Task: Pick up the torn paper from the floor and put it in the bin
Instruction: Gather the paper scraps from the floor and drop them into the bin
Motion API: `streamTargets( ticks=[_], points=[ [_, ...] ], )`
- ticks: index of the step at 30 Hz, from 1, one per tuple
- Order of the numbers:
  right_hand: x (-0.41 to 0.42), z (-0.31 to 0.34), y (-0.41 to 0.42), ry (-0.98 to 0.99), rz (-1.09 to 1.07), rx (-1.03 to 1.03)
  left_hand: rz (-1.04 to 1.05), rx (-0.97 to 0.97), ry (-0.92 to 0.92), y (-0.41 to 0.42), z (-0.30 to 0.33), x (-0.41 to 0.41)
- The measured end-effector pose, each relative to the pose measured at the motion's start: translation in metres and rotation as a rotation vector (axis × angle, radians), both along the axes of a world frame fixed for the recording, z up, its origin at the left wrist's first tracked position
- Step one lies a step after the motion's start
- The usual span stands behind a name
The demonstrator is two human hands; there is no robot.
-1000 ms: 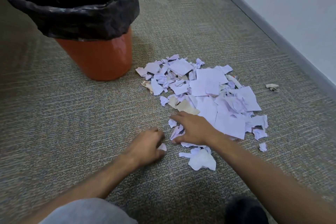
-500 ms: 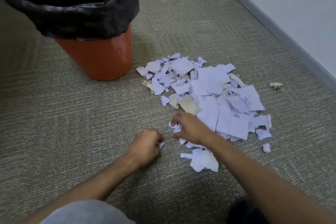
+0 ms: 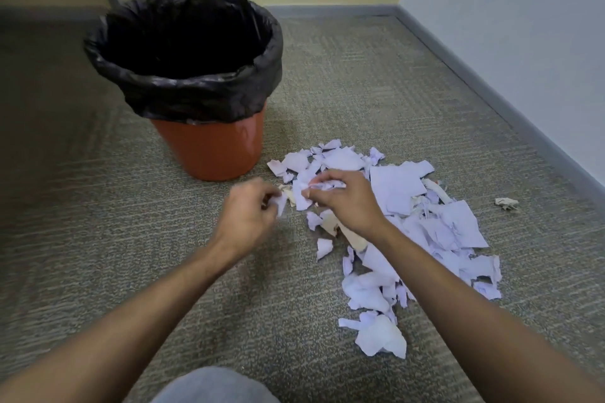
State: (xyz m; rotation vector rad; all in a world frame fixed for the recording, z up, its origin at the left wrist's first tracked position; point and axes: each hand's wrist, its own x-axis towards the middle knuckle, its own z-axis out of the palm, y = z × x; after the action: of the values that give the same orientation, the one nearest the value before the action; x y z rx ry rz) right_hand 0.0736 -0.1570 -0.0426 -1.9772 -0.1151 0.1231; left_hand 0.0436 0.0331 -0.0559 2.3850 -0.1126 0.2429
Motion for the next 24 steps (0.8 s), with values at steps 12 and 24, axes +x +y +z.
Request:
streamTargets(
  ticks=[12,24],
  points=[
    [0.113,0.159,0.114,-0.304,0.095,0.103,0.293,0.031,-0.395,0.072,0.159,0.102],
    [0.105,0.138,0.083,-0.333,0.104,-0.055,0.196,0.271,-0.446,0.064,0.131,0.073]
  ],
)
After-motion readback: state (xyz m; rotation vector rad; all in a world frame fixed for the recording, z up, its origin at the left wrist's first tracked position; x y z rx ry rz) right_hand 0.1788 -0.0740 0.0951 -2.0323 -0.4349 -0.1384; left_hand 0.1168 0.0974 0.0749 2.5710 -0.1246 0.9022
